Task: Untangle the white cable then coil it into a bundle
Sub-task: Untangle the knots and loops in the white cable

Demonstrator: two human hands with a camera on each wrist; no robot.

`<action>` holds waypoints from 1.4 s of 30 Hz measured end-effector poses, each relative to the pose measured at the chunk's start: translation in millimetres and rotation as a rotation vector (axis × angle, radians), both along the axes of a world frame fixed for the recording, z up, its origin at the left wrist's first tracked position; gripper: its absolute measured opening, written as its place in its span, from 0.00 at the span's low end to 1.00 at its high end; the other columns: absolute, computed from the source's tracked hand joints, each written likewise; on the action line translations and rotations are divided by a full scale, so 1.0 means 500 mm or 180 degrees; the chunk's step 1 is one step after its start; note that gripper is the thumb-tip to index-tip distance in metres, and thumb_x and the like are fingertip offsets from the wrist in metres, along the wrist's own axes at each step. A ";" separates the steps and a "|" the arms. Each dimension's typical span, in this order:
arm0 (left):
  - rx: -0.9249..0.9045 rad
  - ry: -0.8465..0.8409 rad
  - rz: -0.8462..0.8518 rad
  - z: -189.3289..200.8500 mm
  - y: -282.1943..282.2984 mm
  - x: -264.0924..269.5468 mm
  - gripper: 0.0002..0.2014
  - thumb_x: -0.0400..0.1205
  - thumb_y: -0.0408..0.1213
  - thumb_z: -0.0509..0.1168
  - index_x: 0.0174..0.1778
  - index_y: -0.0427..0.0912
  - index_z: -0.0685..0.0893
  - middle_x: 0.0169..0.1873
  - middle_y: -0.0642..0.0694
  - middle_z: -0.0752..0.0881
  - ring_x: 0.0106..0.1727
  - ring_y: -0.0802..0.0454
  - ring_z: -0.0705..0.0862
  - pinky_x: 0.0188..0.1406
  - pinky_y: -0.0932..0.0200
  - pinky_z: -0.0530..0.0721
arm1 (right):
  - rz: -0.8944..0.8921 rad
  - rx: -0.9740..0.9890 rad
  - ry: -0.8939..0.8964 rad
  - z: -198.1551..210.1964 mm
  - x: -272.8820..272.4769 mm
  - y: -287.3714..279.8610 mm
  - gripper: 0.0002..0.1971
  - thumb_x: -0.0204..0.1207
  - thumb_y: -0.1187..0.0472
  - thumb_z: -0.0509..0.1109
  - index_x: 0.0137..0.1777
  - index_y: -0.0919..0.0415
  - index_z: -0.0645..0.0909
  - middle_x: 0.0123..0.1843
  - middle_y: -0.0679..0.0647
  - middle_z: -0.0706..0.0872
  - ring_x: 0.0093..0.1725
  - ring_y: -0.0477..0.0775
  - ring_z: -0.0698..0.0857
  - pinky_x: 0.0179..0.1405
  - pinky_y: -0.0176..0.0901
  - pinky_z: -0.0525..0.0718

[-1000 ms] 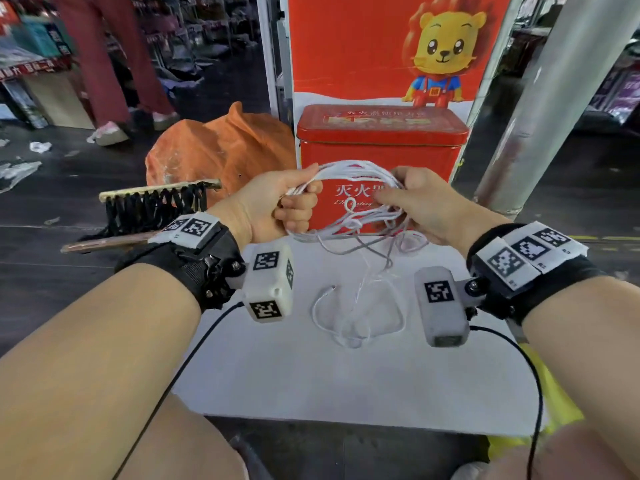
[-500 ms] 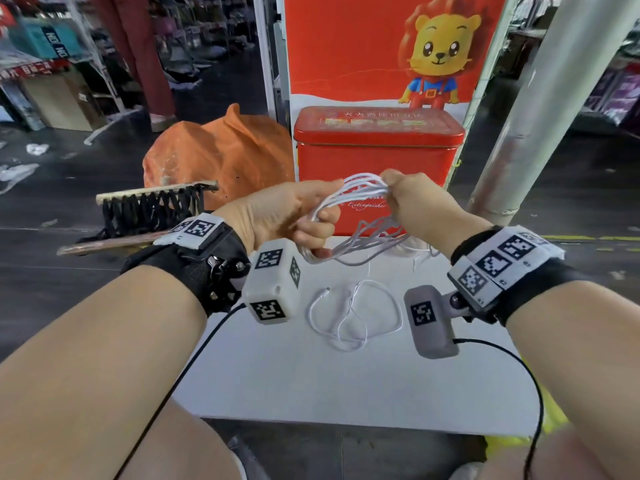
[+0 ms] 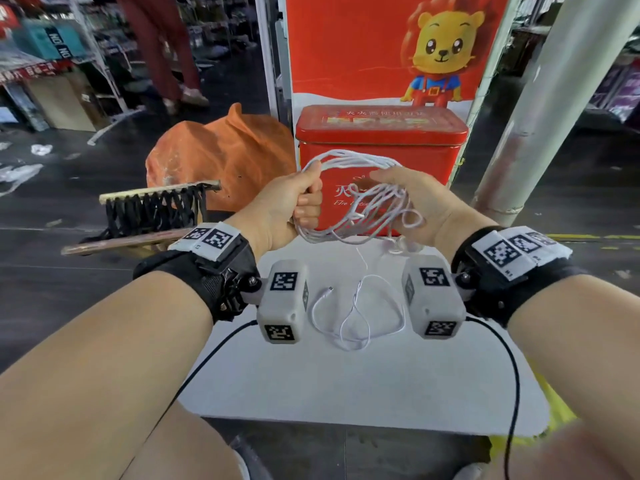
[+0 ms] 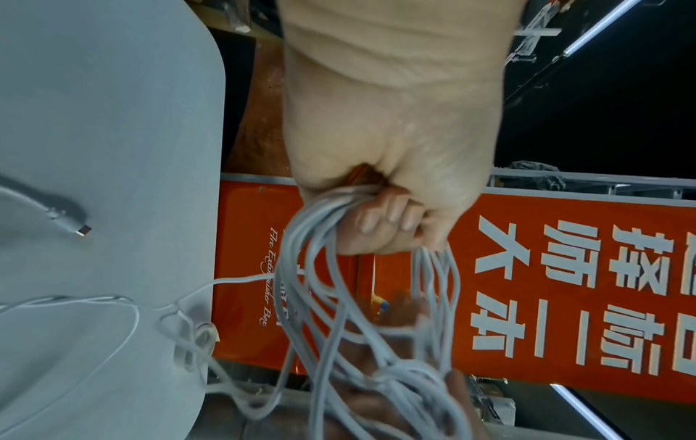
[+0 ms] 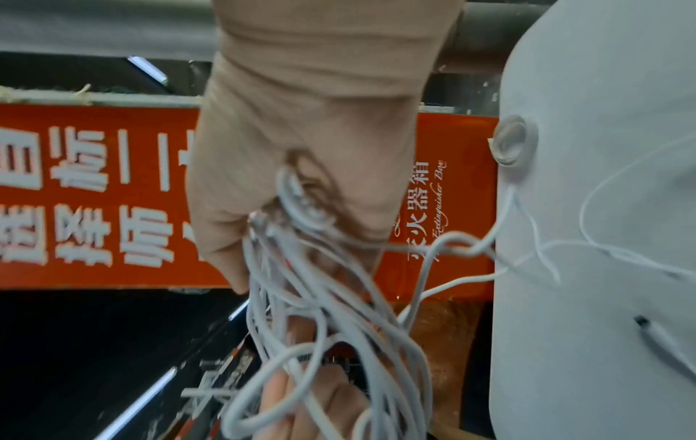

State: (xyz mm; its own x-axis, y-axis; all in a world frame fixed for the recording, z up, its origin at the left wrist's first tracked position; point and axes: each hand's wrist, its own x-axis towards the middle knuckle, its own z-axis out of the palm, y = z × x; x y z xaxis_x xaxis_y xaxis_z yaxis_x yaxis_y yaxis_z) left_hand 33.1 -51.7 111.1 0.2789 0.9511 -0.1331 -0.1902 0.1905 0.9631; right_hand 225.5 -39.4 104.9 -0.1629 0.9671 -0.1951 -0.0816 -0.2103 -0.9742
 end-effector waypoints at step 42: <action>-0.0237 0.0179 0.1409 -0.019 0.039 -0.075 0.21 0.85 0.45 0.60 0.27 0.48 0.62 0.13 0.54 0.58 0.12 0.58 0.54 0.10 0.67 0.54 | -0.1569 0.0987 -0.2628 -0.051 0.097 0.043 0.15 0.85 0.62 0.55 0.58 0.64 0.83 0.54 0.59 0.84 0.46 0.55 0.78 0.42 0.40 0.72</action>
